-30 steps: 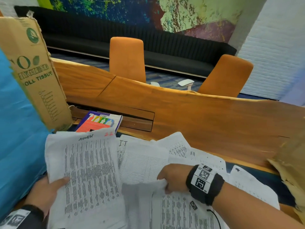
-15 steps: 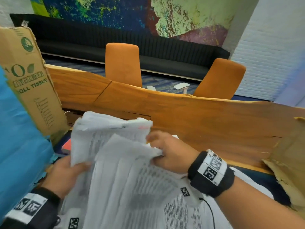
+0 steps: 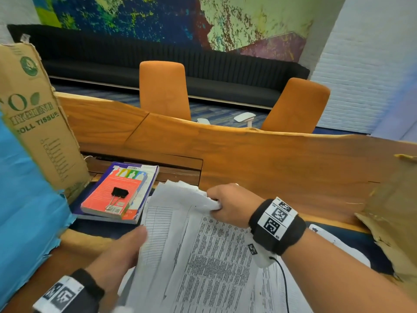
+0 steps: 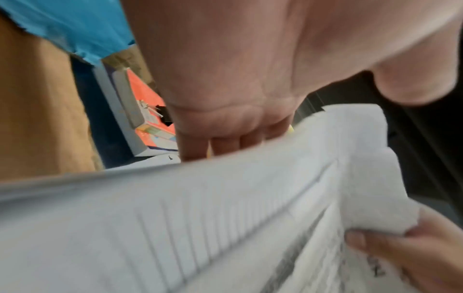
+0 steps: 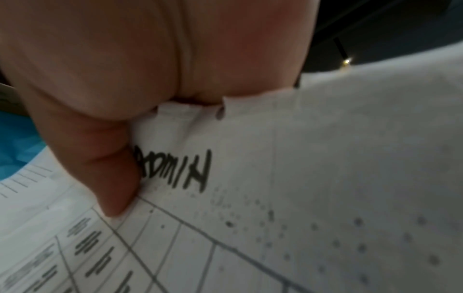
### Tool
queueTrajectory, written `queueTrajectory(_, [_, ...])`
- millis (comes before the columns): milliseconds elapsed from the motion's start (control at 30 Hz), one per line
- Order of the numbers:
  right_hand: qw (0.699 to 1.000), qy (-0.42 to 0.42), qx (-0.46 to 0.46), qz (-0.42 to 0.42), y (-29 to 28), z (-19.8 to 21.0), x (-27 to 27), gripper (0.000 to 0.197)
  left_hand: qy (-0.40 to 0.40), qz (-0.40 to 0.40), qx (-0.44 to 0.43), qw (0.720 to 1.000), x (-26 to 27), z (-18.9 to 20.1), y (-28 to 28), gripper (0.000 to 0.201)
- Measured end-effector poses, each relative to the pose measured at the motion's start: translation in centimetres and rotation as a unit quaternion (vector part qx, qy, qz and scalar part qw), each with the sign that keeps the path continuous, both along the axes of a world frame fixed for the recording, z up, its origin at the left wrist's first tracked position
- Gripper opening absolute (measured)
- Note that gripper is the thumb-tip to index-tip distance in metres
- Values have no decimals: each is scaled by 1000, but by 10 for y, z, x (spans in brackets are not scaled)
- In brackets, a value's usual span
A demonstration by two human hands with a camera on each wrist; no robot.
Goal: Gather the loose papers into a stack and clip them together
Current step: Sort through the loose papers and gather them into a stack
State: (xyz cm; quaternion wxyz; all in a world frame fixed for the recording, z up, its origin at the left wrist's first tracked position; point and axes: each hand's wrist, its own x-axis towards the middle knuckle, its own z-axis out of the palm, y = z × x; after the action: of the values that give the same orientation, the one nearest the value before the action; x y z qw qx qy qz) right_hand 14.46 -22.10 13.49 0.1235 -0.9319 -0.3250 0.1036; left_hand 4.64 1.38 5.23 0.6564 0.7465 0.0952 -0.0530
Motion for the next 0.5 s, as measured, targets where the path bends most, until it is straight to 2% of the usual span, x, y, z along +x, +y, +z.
queueTrajectory(33, [1000, 2, 4, -1, 0, -1, 0, 5, 3, -80, 14, 997, -10, -5, 4, 50])
queueTrajectory(67, [1000, 3, 8, -3, 0, -1, 1, 5, 34, -117, 61, 991, -8, -6, -1, 77])
queueTrajectory(100, [1000, 3, 13, -4, 1, -1, 1, 6, 47, -95, 60, 993, -2, -20, -4, 90])
queueTrajectory(133, [1000, -1, 19, -8, 2, -1, 2, 11, 50, -69, 92, 992, -4, -25, -7, 89])
queueTrajectory(233, [999, -31, 28, -30, 5, 0, 3, 30, 28, 54, 113, 992, 4, -42, -23, 56])
queueTrajectory(300, [997, -44, 29, -61, 6, -1, 3, 30, 12, 80, 104, 991, 10, -45, -30, 38])
queueTrajectory(367, [989, -55, 76, -112, 0, -6, 4, 36, 0, 77, 85, 993, 11, -47, -33, 26])
queueTrajectory(433, [956, -75, 193, -209, -18, -23, 5, 55, 2, 75, 81, 994, 10, -43, -34, 17])
queueTrajectory(467, [921, -52, 273, -273, -29, -35, 2, 67, 3, 76, 62, 995, 9, -42, -33, 15])
queueTrajectory(500, [874, 7, 350, -337, -39, -51, -3, 73, 2, 80, 36, 996, 9, -41, -31, 17])
